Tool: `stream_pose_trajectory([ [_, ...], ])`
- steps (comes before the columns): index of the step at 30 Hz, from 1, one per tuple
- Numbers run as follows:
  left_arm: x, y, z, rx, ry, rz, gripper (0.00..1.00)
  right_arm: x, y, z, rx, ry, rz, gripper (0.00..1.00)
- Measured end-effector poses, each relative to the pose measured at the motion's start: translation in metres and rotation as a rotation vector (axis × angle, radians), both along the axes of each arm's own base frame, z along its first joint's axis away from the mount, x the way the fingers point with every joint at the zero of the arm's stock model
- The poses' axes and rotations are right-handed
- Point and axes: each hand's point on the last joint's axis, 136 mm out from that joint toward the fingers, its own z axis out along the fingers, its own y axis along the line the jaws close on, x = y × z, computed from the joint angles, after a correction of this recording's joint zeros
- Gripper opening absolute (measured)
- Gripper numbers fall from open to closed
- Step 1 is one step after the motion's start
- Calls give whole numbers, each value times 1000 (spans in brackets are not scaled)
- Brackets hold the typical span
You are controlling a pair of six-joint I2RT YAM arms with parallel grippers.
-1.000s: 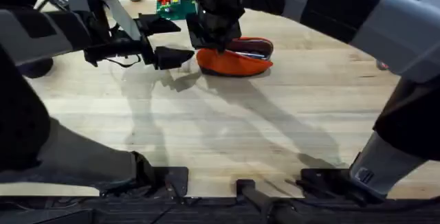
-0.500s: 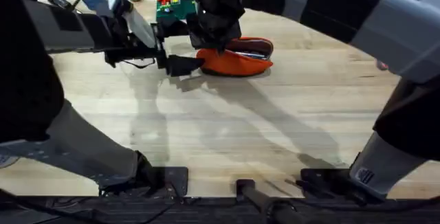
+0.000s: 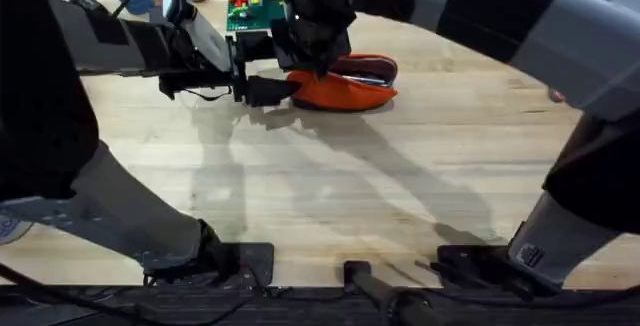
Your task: Unzip the bag, pick up the pens from the table one at a time and place them inside, then zip the bag closed.
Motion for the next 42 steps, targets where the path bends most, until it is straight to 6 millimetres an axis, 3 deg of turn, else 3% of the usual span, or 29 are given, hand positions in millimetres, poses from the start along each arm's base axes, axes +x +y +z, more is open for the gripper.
stream_pose_trajectory([
  [10, -3, -11, -7, 42, 13, -25, 704, 0, 0, 0, 0, 0, 0, 31],
  [15, -4, -19, -10, 63, 3, -44, 599, 0, 0, 0, 0, 0, 0, 30],
  [17, -3, -18, -11, 68, 1, -42, 487, 0, 0, 0, 0, 0, 0, 31],
  [20, -2, -17, -12, 78, -5, -38, 92, 0, 0, 0, 0, 0, 0, 31],
  [21, -2, -17, -12, 79, -8, -38, 57, 0, 0, 0, 0, 0, 0, 31],
  [36, -2, -17, -12, 80, -7, -38, 44, -1, -2, -1, -7, 6, 0, 30],
  [42, -2, -17, -12, 80, -7, -38, 44, -4, -12, -4, -35, 35, -11, 30],
])
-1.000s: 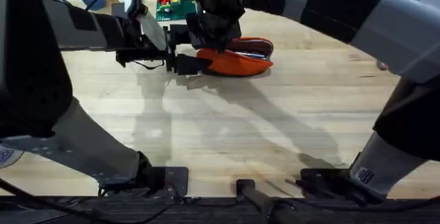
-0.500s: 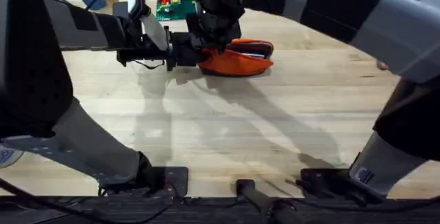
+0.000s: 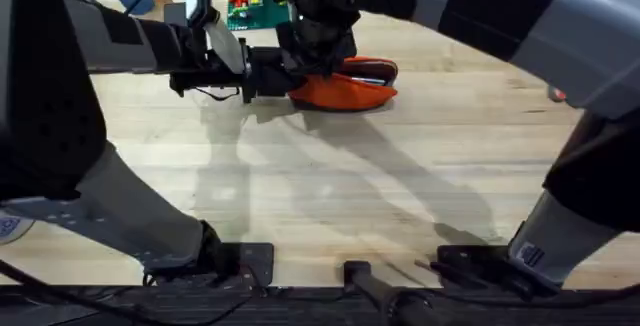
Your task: Unzip the bag, pick up the pens from the table one at a time and place them inside, then zip the bag closed.
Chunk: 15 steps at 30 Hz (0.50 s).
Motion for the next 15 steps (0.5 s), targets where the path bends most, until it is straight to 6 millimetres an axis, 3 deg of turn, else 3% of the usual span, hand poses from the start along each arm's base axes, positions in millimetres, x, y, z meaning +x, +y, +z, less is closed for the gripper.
stream_pose_trajectory([
  [15, 0, 0, -1, 3, 0, 1, 43, 10, -14, -3, 29, 56, 14, 31],
])
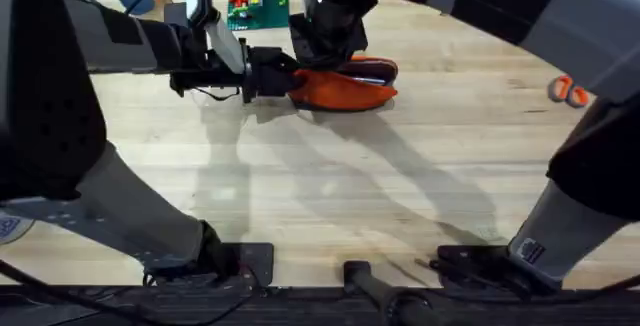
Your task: Unzip the bag, pick up the pens from the table one at a time and place them inside, then zip the bag closed.
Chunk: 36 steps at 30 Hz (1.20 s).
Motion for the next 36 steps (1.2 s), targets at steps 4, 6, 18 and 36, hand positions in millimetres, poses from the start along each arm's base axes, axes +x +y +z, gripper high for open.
stream_pose_trajectory([
  [4, 0, 0, -1, 2, 11, 4, 43, -1, -6, -2, -8, 22, 9, 31],
  [6, 0, 0, -1, 2, 15, 6, 43, 0, -9, -2, -9, 28, 6, 31],
  [18, 0, 0, -1, 3, 18, 7, 43, 2, -11, -3, 31, 69, 29, 34],
  [36, 2, 1, -1, -1, 47, 20, 43, 4, -1, -1, 78, 67, 59, 34],
])
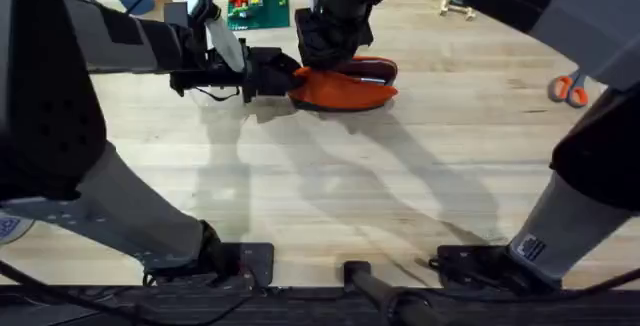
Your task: Unzip the bag, pick up the pens from the table one at a time and place them inside, then zip the bag closed.
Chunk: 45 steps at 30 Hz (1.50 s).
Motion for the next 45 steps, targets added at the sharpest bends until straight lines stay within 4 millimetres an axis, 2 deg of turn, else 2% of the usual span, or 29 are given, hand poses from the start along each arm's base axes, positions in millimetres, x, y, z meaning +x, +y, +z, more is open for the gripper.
stream_pose_trajectory([
  [12, 0, 0, 0, 0, 10, 5, 42, 7, -5, -3, 32, 18, 0, 34],
  [17, 0, 0, 0, 0, 13, 6, 42, 1, -8, -13, 21, 48, 5, 35],
  [28, 1, 0, 0, -1, 23, 10, 42, 3, -12, -16, 26, 57, 2, 35],
  [45, 8, 1, 0, -2, 53, 39, 41, 4, -11, -9, 37, 34, 19, 35],
])
